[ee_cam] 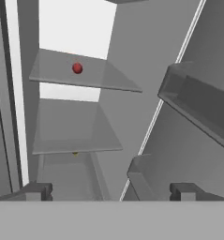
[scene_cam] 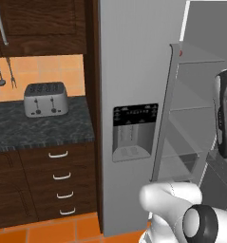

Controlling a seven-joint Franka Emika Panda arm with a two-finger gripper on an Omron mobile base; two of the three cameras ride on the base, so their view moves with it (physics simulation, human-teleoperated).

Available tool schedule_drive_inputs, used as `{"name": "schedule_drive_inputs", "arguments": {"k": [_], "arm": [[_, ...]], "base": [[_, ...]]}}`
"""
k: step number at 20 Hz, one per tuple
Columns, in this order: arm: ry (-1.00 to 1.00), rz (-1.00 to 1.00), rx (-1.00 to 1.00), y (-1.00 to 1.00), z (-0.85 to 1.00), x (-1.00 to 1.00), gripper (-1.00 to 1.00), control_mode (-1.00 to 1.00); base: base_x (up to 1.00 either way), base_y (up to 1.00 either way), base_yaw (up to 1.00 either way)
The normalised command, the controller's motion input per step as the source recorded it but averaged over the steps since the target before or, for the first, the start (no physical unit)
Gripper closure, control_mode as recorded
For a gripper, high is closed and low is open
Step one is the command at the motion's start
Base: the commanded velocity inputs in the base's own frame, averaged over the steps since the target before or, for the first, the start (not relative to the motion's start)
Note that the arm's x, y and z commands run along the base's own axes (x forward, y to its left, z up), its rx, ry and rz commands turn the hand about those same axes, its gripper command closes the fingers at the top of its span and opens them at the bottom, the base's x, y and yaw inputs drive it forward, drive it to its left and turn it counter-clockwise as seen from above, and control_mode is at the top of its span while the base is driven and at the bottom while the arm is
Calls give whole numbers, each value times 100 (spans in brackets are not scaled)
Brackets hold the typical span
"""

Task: Take the strawberry from the fridge and place it on top of the pancake, located on the dining counter.

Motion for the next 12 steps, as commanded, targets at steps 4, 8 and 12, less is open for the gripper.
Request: {"name": "schedule_drive_inputs", "arguments": {"k": [4,8,12], "arm": [[0,2,10,6,-36,-1,-100,-100],[0,0,0,0,0,0,-100,100],[0,0,0,0,0,0,-100,100]], "base": [[0,0,0],[20,-2,0],[84,-9,0]]}}
